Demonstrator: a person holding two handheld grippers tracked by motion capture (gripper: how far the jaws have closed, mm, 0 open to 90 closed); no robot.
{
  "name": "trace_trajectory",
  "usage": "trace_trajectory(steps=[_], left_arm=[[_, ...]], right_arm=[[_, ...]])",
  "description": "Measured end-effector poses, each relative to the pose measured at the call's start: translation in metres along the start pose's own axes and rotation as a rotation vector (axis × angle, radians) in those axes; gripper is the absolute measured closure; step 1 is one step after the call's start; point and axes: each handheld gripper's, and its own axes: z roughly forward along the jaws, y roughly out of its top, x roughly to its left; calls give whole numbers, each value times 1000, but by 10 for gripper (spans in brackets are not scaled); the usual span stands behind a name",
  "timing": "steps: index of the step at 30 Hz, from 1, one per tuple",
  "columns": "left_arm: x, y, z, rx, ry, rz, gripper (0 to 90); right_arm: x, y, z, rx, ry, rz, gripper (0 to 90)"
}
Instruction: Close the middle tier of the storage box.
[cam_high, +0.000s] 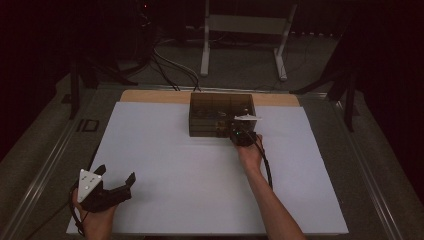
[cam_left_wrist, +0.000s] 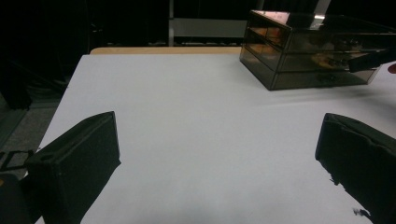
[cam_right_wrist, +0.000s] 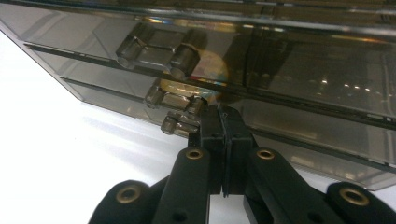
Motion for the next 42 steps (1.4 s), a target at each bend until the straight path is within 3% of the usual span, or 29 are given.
trace_trajectory(steps=[15, 19, 23, 32, 36, 39, 42], left_arm=[[0, 0, 1, 0, 0, 0, 11], [-1, 0, 1, 1, -3, 5, 11], [0, 0, 1, 2, -2, 6, 11], [-1, 0, 1, 2, -1, 7, 11], [-1, 0, 1, 3, -1, 7, 11], [-1, 0, 2, 6, -1, 9, 11], [-1, 0, 2, 8, -1, 10, 11]], right_arm=[[1, -3, -1, 5, 1, -19, 884], [1, -4, -4, 6, 0, -30, 805], [0, -4, -13, -6, 33, -22, 638], [1, -5, -32, -30, 94, -27, 451], [0, -6, -36, -25, 130, -14, 286], [2, -7, -40, -21, 126, -31, 171], [2, -10, -44, -28, 136, -40, 130]])
